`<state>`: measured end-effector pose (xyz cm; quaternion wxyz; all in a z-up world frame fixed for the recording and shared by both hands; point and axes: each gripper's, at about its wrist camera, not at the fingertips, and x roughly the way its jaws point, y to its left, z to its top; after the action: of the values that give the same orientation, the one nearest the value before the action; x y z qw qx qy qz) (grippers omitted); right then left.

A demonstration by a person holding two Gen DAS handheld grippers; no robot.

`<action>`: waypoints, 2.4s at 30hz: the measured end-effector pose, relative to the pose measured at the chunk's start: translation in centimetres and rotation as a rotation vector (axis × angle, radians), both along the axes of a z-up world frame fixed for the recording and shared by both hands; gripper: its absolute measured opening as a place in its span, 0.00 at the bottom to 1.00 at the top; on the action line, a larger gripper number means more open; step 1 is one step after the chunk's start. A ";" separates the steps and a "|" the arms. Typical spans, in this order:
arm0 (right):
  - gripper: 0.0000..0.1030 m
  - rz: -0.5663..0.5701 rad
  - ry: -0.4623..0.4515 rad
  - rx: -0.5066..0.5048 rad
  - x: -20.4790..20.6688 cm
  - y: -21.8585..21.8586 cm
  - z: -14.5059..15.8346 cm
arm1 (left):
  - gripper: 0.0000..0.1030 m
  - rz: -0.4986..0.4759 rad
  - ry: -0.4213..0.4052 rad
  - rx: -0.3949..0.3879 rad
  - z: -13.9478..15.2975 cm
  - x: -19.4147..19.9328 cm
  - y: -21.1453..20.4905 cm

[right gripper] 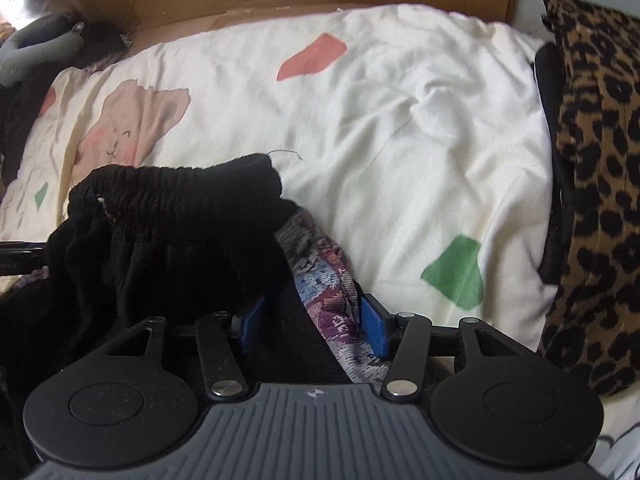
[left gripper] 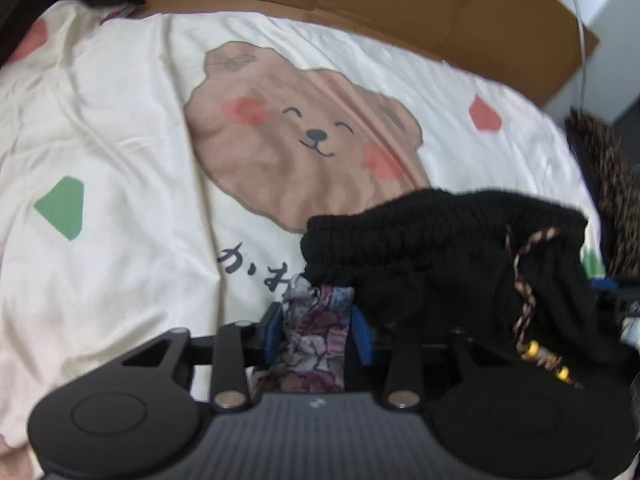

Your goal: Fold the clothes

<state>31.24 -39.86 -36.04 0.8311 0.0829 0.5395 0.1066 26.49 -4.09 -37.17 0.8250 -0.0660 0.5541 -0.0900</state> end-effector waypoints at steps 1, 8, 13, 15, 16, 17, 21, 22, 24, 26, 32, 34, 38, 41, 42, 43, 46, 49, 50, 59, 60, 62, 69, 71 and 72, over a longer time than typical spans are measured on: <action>0.56 0.002 0.003 0.005 -0.1 -0.1 0.2 | 0.23 0.004 0.014 -0.005 0.0 0.1 0.1; 0.56 0.006 0.015 0.035 -0.5 -1.3 1.5 | 0.11 0.029 -0.016 -0.057 1.7 -1.0 1.6; 0.56 -0.033 -0.003 -0.015 2.4 -1.6 0.6 | 0.10 0.080 -0.059 -0.035 3.4 -1.7 3.4; 0.56 -0.026 0.009 -0.028 3.6 -1.0 -0.2 | 0.10 0.085 -0.049 -0.032 3.3 -1.7 3.6; 0.56 -0.018 0.014 -0.019 4.1 -0.4 -0.6 | 0.10 0.082 -0.045 -0.029 3.2 -1.8 3.6; 0.56 -0.005 0.015 -0.013 4.3 0.3 -0.9 | 0.10 0.079 -0.044 -0.022 3.1 -1.8 3.5; 0.56 0.030 0.012 -0.042 3.6 1.7 -1.4 | 0.10 0.098 -0.041 0.007 2.8 -1.3 3.9; 0.56 0.038 0.012 -0.050 3.3 2.0 -1.5 | 0.10 0.111 -0.039 0.019 2.8 -1.3 4.1; 0.56 0.054 0.011 -0.067 2.9 2.7 -1.7 | 0.10 0.144 -0.029 0.025 2.8 -1.3 4.6; 0.56 0.070 0.010 -0.083 2.4 3.3 -1.9 | 0.10 0.157 -0.023 0.030 2.8 -1.4 4.9; 0.57 0.139 -0.014 -0.066 0.5 4.1 -1.0 | 0.10 0.200 -0.015 0.050 3.2 -2.3 6.5; 0.56 0.151 -0.047 -0.045 0.3 3.9 0.1 | 0.10 0.218 -0.008 0.050 3.1 -2.7 7.2; 0.56 0.131 -0.067 -0.001 1.6 3.4 0.8 | 0.10 0.234 0.000 0.061 2.8 -3.1 8.2; 0.56 0.128 -0.072 0.018 2.8 3.4 0.9 | 0.10 0.236 0.005 0.040 2.6 -3.4 8.4; 0.56 0.148 -0.059 0.008 3.2 3.9 0.4 | 0.10 0.233 0.004 0.033 2.6 -3.4 8.4; 0.56 0.166 -0.040 0.001 3.5 4.5 -0.2 | 0.11 0.229 0.003 0.022 2.5 -3.4 8.3; 0.56 0.204 -0.005 -0.034 3.9 6.2 -2.0 | 0.15 0.222 -0.001 -0.005 2.2 -3.2 8.4; 0.57 0.215 -0.032 -0.076 3.5 7.4 -2.0 | 0.23 0.220 -0.009 -0.013 1.8 -2.8 8.5; 0.57 0.218 -0.033 -0.073 3.4 7.6 -1.9 | 0.27 0.216 -0.010 -0.015 1.6 -2.7 8.6; 0.30 0.348 -0.045 -0.097 2.1 9.1 -1.2 | 0.21 0.179 0.006 -0.034 0.0 -2.2 8.1; 0.23 0.372 -0.040 -0.105 1.9 9.5 -1.2 | 0.12 0.163 0.005 -0.043 0.1 -2.3 7.9; 0.16 0.390 -0.043 -0.124 1.8 9.8 -1.0 | 0.09 0.149 -0.003 -0.030 0.5 -2.3 7.6; 0.09 0.362 -0.086 -0.130 2.0 8.7 0.9 | 0.07 0.158 -0.078 -0.020 3.4 -2.1 8.1; 0.09 0.348 -0.116 -0.135 2.3 8.5 1.9 | 0.07 0.136 -0.109 -0.002 4.5 -1.7 8.1; 0.08 0.341 -0.131 -0.137 2.4 8.4 2.4 | 0.07 0.127 -0.124 0.007 5.1 -1.5 8.2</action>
<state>33.66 -31.49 -33.66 0.8381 -0.0735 0.4965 0.2138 24.99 4.08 -32.09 0.8620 -0.0926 0.4969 -0.0394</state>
